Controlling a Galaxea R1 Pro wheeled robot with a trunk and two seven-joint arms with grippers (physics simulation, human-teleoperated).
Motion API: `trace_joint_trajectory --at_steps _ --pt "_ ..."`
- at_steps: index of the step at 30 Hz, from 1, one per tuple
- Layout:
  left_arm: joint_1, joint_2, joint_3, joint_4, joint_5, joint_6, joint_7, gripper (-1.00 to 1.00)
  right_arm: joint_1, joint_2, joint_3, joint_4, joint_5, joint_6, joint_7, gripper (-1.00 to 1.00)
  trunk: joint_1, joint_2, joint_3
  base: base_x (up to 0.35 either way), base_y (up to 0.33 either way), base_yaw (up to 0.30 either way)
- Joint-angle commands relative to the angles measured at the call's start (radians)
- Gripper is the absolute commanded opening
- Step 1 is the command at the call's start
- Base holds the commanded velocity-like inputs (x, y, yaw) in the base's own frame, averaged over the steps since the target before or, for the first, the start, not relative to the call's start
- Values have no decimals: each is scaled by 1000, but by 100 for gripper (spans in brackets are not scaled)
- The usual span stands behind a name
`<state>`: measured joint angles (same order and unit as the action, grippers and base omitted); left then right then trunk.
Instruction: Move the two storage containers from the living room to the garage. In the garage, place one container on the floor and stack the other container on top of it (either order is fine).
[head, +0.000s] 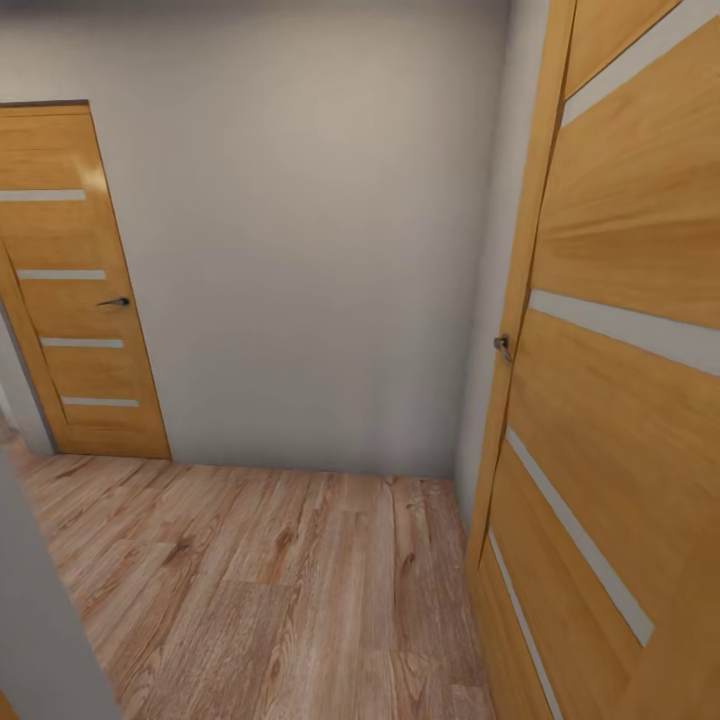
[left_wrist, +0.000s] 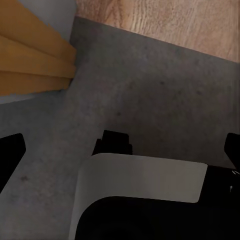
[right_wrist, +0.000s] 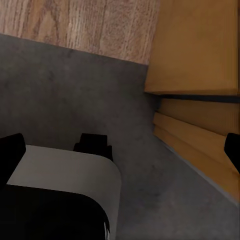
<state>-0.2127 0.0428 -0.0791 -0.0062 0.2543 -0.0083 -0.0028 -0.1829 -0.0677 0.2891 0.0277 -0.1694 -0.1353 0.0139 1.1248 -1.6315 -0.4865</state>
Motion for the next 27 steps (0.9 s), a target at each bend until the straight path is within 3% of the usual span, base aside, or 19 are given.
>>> trace_joint_trajectory --at_steps 1,27 --pt "-1 0 -8 0 9 -1 0 100 -1 0 8 3 -10 -6 1 100 0 -1 -1 0 -34 0" --pt "-1 0 -8 0 10 -1 0 100 -1 0 8 3 -10 -7 1 100 0 -1 -1 0 -4 0"
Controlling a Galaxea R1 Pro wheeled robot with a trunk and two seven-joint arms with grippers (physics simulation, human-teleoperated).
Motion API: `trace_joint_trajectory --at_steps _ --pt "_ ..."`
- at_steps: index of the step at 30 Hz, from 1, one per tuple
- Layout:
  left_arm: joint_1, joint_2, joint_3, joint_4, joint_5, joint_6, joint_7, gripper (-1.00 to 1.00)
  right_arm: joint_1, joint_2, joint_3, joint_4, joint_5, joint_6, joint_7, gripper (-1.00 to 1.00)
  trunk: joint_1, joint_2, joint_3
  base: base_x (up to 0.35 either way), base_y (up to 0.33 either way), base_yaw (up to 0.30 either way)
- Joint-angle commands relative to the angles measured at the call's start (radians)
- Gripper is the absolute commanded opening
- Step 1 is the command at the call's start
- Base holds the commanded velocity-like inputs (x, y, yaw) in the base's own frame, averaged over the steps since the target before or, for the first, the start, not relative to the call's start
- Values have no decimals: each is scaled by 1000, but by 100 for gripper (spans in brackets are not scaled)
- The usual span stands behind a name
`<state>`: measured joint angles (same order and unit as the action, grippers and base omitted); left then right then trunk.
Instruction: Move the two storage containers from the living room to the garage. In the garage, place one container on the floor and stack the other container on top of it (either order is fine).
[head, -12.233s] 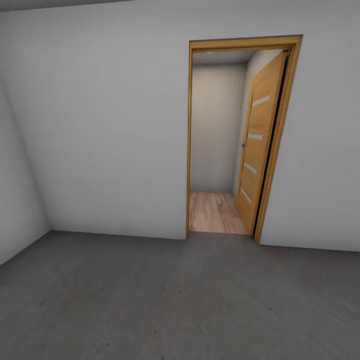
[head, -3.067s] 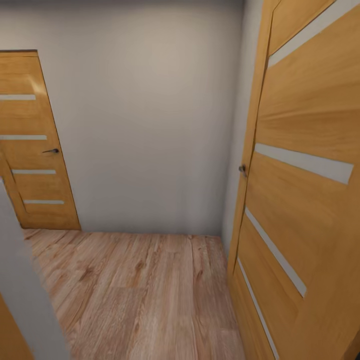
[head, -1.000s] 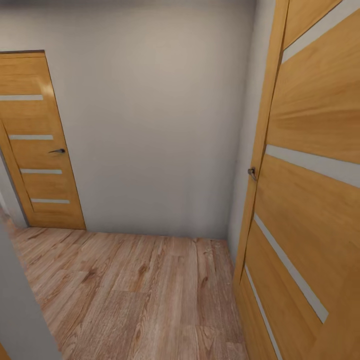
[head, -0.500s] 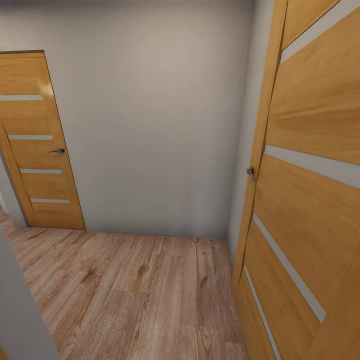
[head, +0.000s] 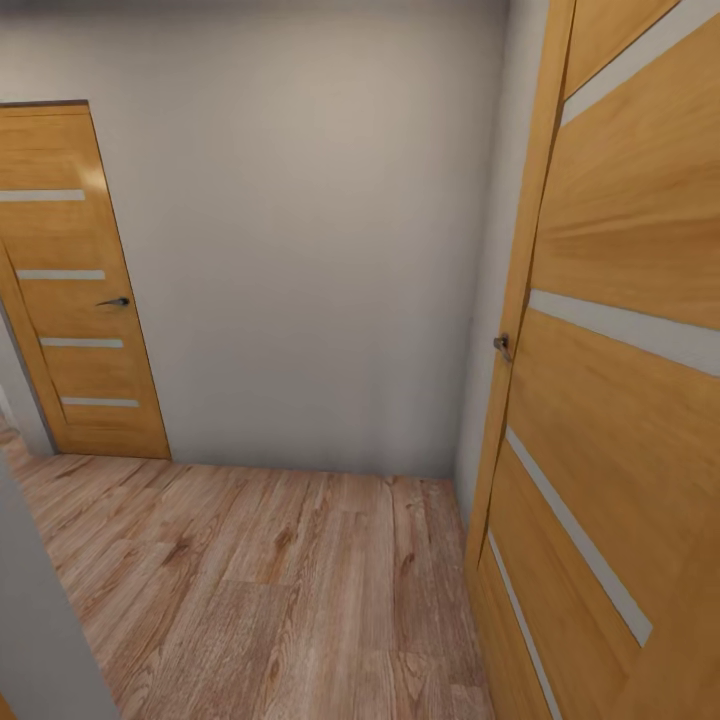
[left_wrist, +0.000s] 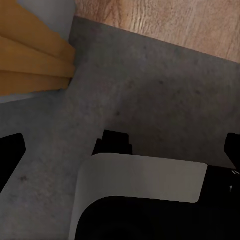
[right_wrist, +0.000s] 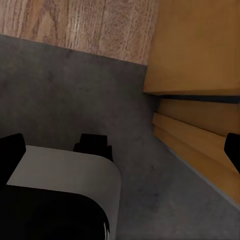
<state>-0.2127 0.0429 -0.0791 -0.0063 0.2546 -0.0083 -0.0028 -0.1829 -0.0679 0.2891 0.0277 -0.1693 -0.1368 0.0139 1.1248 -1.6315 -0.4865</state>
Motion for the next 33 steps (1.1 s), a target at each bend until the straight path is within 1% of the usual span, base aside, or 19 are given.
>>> trace_joint_trajectory --at_steps 1,5,16,33 --pt "-1 0 -8 0 9 0 0 100 -1 0 8 3 -10 -6 1 100 0 -1 -1 0 0 0" --pt "-1 0 -8 0 9 0 0 100 -1 -1 8 3 -10 -6 1 100 0 -1 -1 70 0 0" --pt "-1 0 -8 2 9 0 0 100 -1 0 8 3 -10 -6 1 100 0 -1 -1 226 0 0" --pt "-1 0 -8 0 9 -1 0 100 -1 0 8 3 -10 -5 1 100 0 -1 -1 20 0 0"
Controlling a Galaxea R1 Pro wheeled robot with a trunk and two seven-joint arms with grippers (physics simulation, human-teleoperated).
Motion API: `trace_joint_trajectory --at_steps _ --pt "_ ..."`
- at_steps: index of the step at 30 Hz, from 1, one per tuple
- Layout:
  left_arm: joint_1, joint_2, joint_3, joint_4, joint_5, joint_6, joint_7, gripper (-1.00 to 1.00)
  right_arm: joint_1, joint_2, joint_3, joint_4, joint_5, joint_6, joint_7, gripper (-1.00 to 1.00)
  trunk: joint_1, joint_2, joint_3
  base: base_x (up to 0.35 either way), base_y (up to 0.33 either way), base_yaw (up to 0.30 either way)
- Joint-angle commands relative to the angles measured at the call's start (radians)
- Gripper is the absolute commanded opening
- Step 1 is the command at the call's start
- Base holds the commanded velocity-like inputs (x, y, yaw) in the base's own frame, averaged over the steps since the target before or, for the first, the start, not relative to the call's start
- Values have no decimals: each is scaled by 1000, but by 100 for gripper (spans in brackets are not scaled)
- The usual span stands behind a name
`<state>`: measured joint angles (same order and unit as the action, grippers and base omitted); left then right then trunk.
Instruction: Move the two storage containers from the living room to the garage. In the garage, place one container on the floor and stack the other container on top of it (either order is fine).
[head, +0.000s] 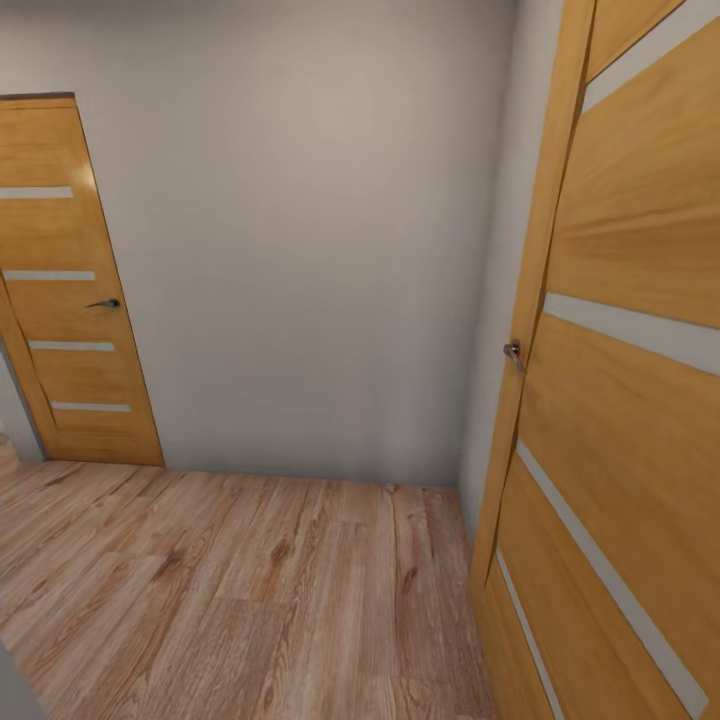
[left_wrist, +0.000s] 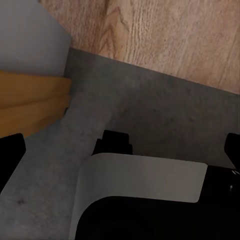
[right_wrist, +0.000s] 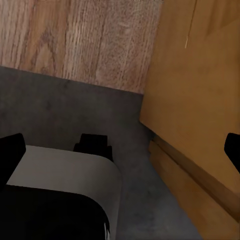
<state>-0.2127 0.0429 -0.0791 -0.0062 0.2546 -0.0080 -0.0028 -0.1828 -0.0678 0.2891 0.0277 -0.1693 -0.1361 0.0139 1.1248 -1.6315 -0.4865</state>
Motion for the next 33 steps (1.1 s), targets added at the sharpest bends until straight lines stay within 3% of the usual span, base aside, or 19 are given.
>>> trace_joint_trajectory --at_steps 1,33 --pt "0 0 -8 0 9 -1 0 100 -1 0 8 3 -10 -6 1 100 0 -1 -1 32 0 0" --pt "0 0 -8 2 9 0 0 100 -1 6 10 3 -9 -2 2 100 0 -1 -1 293 0 0"
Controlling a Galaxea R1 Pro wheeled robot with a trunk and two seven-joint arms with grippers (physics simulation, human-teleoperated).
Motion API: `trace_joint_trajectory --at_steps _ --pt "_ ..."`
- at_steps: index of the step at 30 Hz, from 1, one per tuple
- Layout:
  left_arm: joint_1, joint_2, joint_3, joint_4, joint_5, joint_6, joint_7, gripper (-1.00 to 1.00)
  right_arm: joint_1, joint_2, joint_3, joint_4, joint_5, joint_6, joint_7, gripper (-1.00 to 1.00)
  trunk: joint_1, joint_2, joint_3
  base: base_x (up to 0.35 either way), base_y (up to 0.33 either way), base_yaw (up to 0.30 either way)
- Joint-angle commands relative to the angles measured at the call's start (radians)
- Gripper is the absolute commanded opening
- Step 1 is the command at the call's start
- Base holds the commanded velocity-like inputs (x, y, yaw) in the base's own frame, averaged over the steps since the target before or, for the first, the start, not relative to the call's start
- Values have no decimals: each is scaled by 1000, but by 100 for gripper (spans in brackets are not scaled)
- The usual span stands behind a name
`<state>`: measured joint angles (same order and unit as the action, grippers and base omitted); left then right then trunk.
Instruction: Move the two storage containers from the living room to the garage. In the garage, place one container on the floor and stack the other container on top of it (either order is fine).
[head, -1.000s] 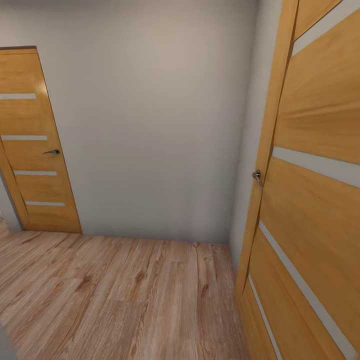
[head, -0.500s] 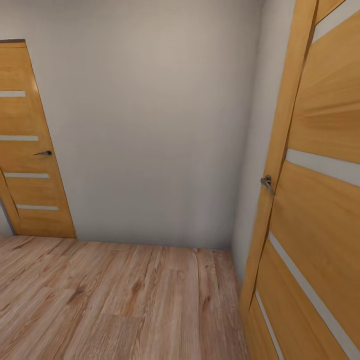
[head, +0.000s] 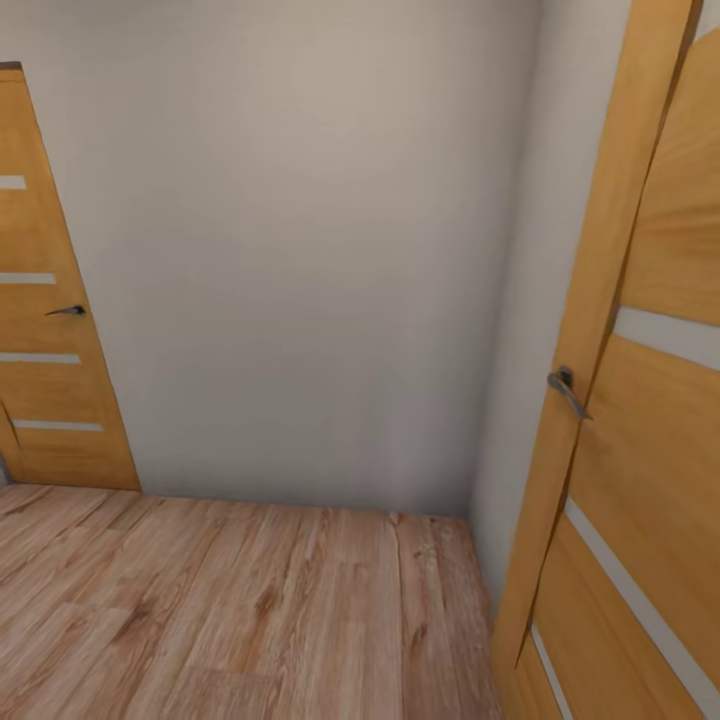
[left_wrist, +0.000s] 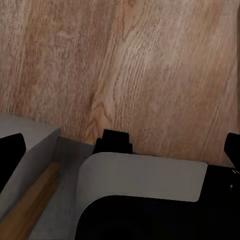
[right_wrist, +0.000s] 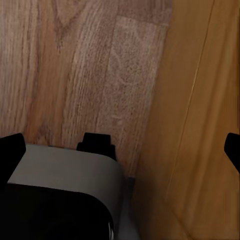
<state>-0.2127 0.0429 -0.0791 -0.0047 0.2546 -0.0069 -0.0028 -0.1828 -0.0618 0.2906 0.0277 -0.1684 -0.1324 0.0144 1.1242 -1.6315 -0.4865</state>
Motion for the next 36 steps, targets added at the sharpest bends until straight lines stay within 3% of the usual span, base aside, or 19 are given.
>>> trace_joint_trajectory --at_steps 1,10,17,36 --pt "-1 0 -8 0 9 -1 0 100 -1 1 9 3 -3 -5 2 100 0 0 -1 321 0 0" --pt "-1 0 -8 0 9 -1 0 100 -1 7 6 3 55 -5 0 100 0 0 -1 320 0 0" --pt "-1 0 -8 0 9 -1 0 100 -1 3 4 3 59 -11 -1 100 0 0 -1 321 0 57" --pt "-1 0 -8 2 9 -1 0 100 -1 1 4 3 60 -13 -1 100 0 0 -1 320 0 263"
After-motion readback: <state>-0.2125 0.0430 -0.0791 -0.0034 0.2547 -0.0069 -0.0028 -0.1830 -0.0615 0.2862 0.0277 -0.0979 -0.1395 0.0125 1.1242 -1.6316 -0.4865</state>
